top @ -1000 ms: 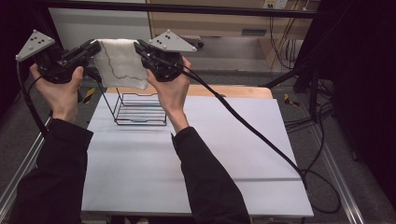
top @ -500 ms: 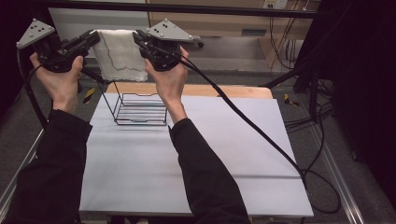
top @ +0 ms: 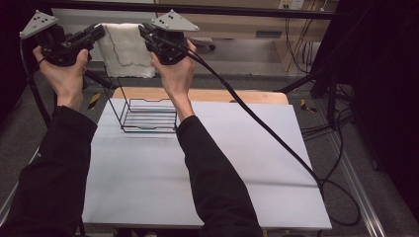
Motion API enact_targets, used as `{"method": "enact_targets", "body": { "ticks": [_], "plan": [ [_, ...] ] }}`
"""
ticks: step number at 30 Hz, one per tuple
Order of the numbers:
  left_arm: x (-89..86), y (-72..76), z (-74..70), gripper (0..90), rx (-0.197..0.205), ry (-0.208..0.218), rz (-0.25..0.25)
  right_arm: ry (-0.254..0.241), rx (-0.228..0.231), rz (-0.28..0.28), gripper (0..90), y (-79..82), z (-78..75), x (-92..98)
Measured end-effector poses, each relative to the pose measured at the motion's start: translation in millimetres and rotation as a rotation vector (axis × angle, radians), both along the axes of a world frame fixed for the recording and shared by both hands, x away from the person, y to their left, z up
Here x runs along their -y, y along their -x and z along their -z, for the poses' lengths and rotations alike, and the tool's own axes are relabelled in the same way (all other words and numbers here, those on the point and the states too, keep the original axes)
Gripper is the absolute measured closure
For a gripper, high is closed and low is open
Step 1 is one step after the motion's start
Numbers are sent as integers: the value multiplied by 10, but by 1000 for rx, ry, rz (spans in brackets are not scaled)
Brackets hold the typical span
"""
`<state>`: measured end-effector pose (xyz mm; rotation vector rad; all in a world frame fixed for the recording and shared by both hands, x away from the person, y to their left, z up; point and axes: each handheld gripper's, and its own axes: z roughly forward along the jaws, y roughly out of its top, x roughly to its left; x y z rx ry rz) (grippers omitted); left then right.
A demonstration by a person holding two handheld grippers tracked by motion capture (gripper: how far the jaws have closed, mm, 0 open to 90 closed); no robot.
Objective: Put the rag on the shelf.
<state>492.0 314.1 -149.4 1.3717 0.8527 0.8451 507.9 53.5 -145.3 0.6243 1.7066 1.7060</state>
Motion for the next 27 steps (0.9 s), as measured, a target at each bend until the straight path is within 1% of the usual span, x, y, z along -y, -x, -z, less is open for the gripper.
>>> {"method": "enact_targets", "body": {
  "ticks": [5,8,10,12,16,27],
  "plan": [
    [-18,-73,34,825,-5,-4,-9,-1,-13,6,841,-85,6,-36],
    [-36,-127,66,825,-13,10,-7,8,-18,9,841,-132,22,-56],
    [-45,-169,84,825,-22,12,-10,3,-28,9,841,-170,39,-68],
    [-51,-188,100,825,-16,7,-12,6,-32,9,840,-197,57,-79],
    [-64,-250,134,825,-26,-4,-13,7,-45,9,840,-263,95,-91],
    [-76,-276,257,825,-44,-18,-16,34,-60,13,840,-319,179,-116]
  ]
}}
